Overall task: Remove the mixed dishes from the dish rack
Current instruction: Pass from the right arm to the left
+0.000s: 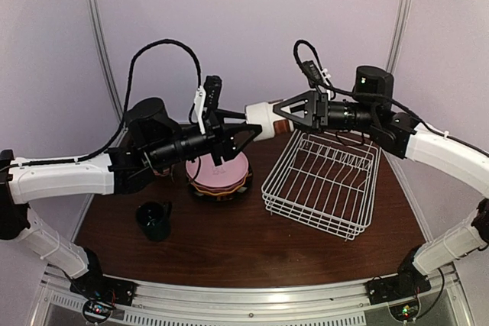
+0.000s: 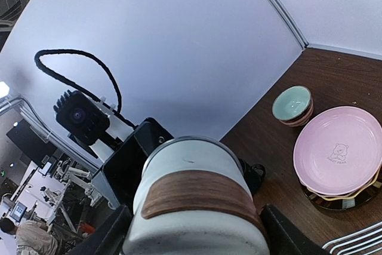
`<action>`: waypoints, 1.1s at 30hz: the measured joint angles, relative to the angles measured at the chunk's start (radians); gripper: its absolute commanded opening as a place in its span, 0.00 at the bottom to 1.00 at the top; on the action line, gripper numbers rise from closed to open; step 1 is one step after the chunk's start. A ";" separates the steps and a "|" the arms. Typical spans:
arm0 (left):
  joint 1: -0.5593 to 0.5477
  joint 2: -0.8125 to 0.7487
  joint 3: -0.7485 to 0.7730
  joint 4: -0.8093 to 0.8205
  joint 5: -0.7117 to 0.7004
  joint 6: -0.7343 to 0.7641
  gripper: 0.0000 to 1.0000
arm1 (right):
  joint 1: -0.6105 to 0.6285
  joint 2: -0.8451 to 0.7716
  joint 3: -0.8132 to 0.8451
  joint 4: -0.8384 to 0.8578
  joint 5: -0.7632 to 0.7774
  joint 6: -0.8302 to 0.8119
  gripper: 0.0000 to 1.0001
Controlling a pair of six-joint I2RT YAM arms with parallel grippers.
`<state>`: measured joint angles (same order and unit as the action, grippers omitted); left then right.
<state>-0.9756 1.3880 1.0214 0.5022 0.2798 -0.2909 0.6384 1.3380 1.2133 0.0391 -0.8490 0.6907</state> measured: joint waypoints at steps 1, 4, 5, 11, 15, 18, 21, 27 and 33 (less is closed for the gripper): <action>0.000 0.001 0.000 0.003 0.008 -0.003 0.27 | 0.003 0.002 -0.007 0.019 -0.006 0.013 0.51; 0.000 0.003 0.000 0.021 0.027 -0.013 0.09 | 0.008 0.007 -0.034 0.087 -0.030 0.052 0.51; 0.000 0.003 0.000 0.023 0.036 -0.022 0.04 | 0.009 0.008 -0.043 0.117 -0.035 0.062 0.52; -0.007 -0.007 0.000 0.043 0.077 -0.073 0.00 | 0.010 0.009 -0.053 0.221 -0.074 0.068 0.89; -0.007 -0.025 0.000 -0.020 0.048 -0.046 0.00 | 0.011 0.012 -0.055 0.181 -0.061 0.061 0.99; -0.007 -0.058 0.000 -0.103 0.023 -0.027 0.00 | 0.005 0.022 -0.055 0.142 -0.051 0.038 1.00; -0.007 -0.102 0.000 -0.204 -0.005 -0.013 0.00 | -0.011 0.027 -0.055 0.088 -0.032 0.011 1.00; -0.006 -0.150 0.051 -0.471 -0.062 0.010 0.00 | -0.051 0.027 -0.055 -0.021 0.017 -0.056 1.00; -0.006 -0.144 0.168 -0.827 -0.132 0.023 0.00 | -0.082 0.027 -0.055 -0.123 0.070 -0.118 1.00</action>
<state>-0.9817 1.2438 1.1893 -0.3244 0.1474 -0.2676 0.5560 1.3651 1.1587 -0.0841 -0.7788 0.5724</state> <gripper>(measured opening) 0.038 0.996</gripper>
